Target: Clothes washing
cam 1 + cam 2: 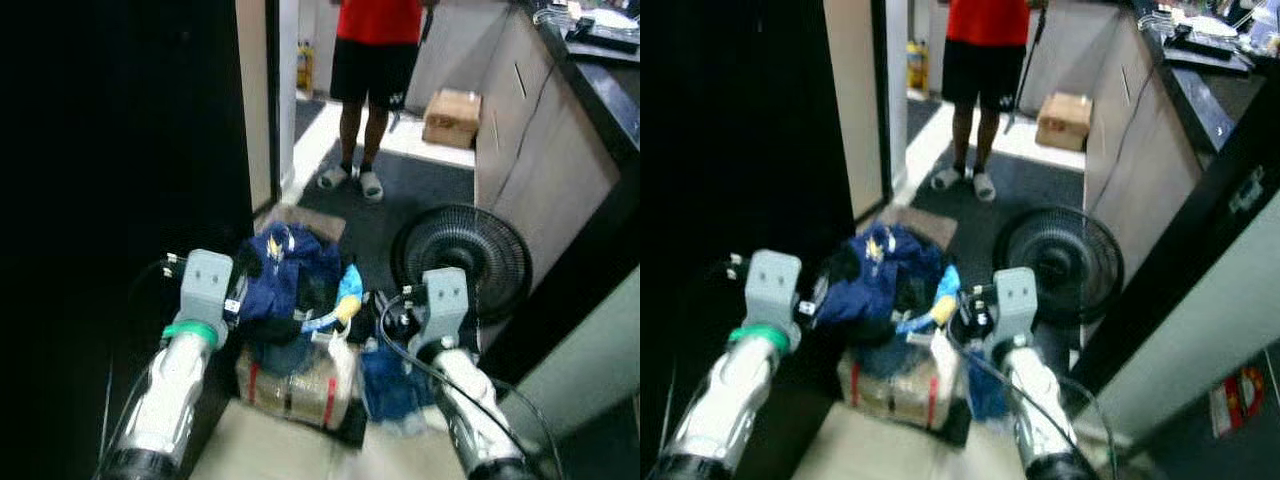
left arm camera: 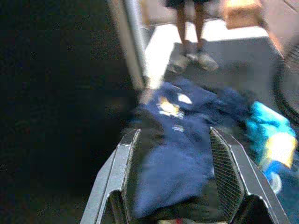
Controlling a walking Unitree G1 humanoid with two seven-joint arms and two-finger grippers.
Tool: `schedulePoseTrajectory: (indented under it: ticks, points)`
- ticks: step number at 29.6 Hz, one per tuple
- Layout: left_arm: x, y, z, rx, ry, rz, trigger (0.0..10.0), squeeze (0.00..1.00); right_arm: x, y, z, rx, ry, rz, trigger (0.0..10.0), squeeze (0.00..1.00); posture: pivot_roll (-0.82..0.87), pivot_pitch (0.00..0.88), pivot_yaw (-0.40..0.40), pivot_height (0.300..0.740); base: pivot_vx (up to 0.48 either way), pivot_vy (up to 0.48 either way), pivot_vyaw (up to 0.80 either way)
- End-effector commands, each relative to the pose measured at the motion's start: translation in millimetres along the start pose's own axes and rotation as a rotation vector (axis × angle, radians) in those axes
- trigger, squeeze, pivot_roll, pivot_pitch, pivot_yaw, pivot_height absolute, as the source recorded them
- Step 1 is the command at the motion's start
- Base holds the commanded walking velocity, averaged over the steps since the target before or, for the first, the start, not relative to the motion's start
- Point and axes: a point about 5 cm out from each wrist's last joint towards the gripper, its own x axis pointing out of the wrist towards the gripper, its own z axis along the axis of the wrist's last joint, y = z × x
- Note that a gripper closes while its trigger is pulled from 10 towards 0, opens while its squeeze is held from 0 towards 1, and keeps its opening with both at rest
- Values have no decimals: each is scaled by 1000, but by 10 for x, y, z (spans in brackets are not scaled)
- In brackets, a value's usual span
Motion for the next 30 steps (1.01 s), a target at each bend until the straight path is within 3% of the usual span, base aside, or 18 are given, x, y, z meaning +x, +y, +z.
schedulePoseTrajectory:
  ticks: [1,3,8,23,30]
  points:
    - [-52,-39,-158,22,51,-14,10000,0,-39,-4,-98,-6,32,-8,10000,0,29,0,12,740,458,0,0]
    - [-88,-107,-276,25,92,-29,10000,0,-81,-24,-187,-13,64,-15,10000,0,25,0,12,740,459,0,0]
    - [-100,-151,-302,17,99,-39,10000,0,-105,-38,-212,-13,67,-21,10000,0,18,0,15,740,458,0,0]
    - [-58,-112,-284,31,72,-30,10000,0,-64,-29,-181,-14,41,-18,10000,0,25,0,14,740,458,0,0]
    - [-69,-113,-293,38,67,-41,10000,0,-55,-22,-171,-15,35,-15,10000,0,23,0,16,740,44,0,0]
